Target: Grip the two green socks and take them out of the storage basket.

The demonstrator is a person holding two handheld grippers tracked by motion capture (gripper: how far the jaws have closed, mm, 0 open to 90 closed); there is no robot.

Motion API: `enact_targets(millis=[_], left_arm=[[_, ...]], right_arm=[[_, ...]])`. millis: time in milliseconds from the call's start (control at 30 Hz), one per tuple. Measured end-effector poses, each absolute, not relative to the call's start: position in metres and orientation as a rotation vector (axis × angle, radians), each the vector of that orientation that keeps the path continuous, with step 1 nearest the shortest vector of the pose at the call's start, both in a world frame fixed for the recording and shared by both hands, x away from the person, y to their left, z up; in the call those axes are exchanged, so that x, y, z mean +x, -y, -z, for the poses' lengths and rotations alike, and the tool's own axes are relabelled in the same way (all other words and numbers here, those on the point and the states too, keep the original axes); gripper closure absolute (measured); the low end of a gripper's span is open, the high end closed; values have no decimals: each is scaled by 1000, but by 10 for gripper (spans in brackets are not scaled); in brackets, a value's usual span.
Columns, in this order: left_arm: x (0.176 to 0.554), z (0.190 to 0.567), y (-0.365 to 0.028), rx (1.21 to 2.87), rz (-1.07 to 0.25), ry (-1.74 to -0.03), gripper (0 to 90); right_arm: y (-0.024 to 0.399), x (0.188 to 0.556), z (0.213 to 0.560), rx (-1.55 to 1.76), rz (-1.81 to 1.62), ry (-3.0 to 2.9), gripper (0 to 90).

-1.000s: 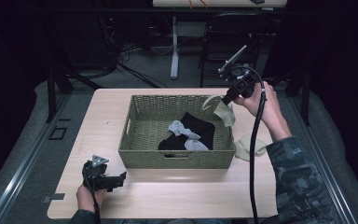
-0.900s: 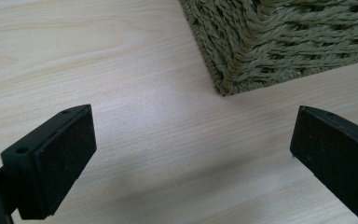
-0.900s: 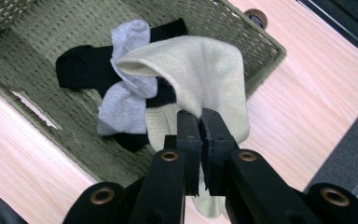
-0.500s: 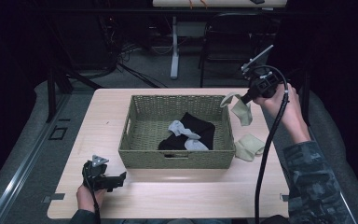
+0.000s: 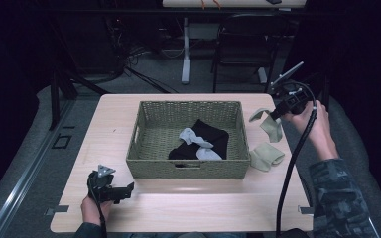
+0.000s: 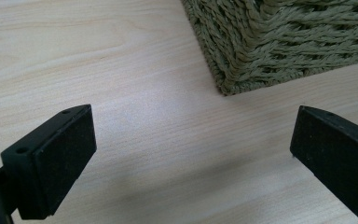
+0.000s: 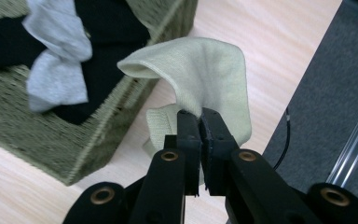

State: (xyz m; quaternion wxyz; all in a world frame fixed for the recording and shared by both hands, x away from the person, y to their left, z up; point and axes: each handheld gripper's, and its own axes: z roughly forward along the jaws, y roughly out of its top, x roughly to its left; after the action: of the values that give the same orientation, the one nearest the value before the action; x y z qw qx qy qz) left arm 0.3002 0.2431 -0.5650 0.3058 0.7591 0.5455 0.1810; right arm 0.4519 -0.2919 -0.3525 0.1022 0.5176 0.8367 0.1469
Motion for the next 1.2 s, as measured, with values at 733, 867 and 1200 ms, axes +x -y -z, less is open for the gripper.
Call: enact_targets(millis=[733, 867, 1200], left_arm=[[300, 566, -244, 2009, -487, -1449, 0], [300, 566, -244, 2006, -483, -1450, 0], [300, 565, -243, 2006, -485, -1438, 0]], right_arm=[[312, 460, 485, 1730, -395, -2484, 863], [312, 459, 491, 1739, -405, -2487, 748], [325, 425, 473, 1718, -589, -2432, 459]])
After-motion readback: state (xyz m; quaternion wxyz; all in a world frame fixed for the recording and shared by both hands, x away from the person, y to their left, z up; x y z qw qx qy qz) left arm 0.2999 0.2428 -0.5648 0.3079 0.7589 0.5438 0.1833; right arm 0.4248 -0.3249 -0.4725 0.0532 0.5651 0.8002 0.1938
